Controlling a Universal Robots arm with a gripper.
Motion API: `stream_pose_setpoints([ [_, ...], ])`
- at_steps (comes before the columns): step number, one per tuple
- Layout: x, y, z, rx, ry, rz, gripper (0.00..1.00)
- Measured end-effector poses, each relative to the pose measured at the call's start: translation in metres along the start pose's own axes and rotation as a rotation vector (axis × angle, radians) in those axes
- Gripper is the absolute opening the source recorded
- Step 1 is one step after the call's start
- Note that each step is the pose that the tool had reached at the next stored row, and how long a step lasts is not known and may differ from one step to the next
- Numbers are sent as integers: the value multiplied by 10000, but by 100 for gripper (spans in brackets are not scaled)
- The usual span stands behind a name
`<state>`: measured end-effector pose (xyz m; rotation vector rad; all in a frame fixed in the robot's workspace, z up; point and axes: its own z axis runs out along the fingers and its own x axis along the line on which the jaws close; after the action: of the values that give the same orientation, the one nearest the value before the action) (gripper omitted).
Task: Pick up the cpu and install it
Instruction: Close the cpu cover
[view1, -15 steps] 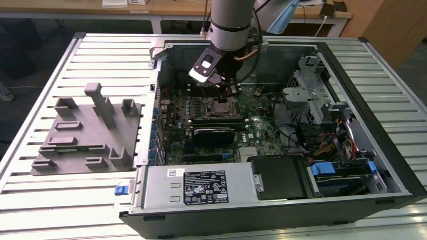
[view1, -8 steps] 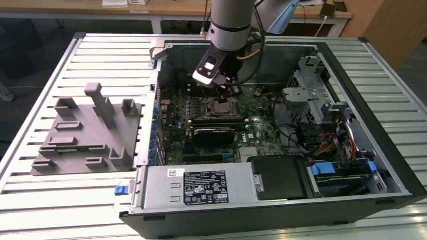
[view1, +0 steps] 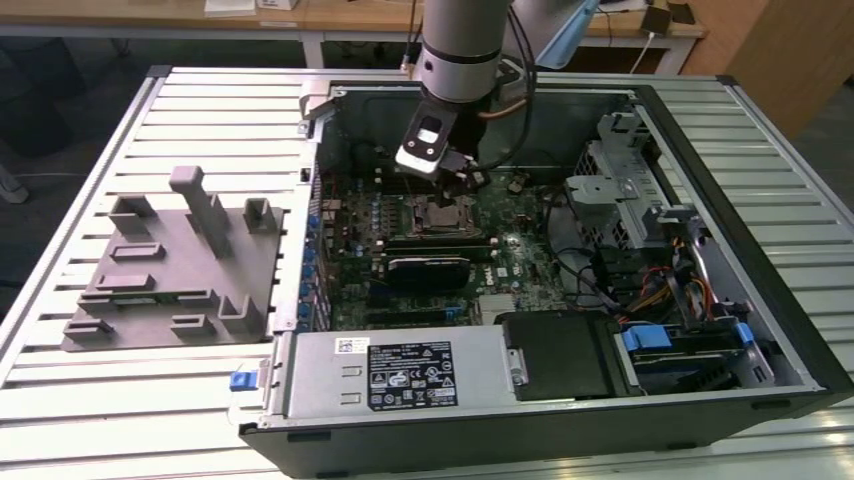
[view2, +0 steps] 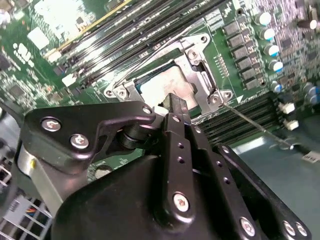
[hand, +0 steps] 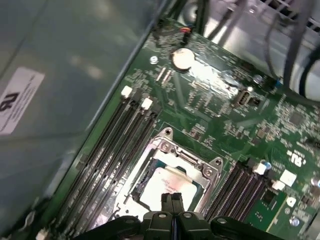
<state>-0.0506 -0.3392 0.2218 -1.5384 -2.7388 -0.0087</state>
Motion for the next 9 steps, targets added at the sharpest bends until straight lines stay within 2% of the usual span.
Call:
stream_pose_setpoints([
  [9, 0, 0, 0, 5, 8, -1636, 11],
])
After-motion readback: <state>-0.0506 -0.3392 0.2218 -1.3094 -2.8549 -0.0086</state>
